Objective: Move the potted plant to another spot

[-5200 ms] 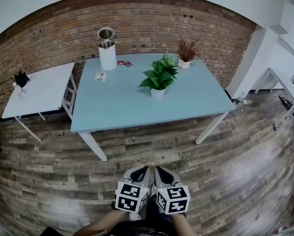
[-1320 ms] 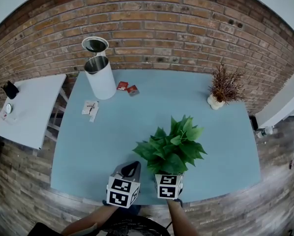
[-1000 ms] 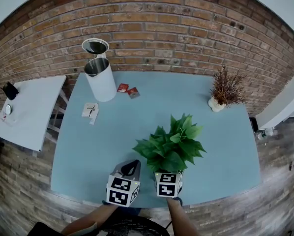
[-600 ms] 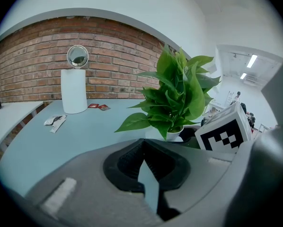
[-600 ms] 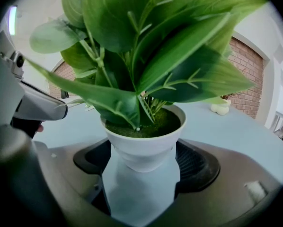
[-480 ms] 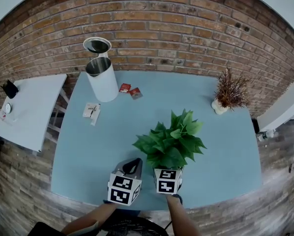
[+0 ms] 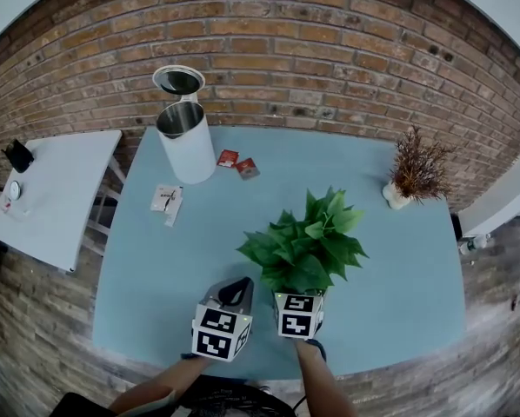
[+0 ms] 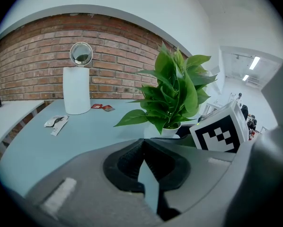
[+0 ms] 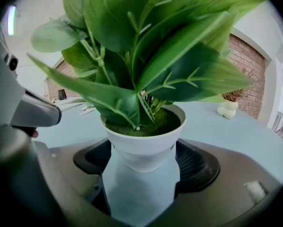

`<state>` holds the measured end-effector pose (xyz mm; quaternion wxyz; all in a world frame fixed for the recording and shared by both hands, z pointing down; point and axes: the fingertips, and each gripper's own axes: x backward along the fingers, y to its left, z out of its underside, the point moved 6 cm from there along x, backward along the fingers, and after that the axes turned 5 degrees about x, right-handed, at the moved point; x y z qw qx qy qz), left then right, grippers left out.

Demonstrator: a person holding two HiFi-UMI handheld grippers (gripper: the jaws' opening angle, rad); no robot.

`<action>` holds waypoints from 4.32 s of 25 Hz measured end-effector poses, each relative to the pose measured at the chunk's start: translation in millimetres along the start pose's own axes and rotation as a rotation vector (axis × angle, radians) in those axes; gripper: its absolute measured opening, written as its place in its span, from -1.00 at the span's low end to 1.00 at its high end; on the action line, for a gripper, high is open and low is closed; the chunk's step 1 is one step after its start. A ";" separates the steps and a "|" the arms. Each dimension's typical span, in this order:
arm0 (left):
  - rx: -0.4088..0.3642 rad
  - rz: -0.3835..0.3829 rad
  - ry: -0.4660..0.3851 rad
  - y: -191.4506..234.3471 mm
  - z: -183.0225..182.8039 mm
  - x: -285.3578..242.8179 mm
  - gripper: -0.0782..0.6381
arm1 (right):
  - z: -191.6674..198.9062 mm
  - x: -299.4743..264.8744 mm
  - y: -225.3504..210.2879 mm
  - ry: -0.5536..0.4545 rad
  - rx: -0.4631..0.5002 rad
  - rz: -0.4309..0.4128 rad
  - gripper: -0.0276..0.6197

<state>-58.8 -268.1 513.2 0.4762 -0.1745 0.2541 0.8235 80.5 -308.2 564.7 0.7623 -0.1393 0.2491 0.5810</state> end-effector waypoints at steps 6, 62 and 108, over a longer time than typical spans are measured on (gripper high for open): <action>0.005 0.013 0.014 10.8 -13.3 -6.7 -0.78 | -14.9 -11.8 1.2 0.010 -0.001 0.003 0.39; -0.002 0.018 -0.047 -55.7 23.4 43.8 -0.78 | 6.8 94.6 16.6 -0.058 0.025 -0.082 -0.24; -0.077 0.003 -0.192 -141.7 82.7 155.3 -0.78 | 42.5 278.7 55.7 -0.234 -0.058 -0.131 -0.90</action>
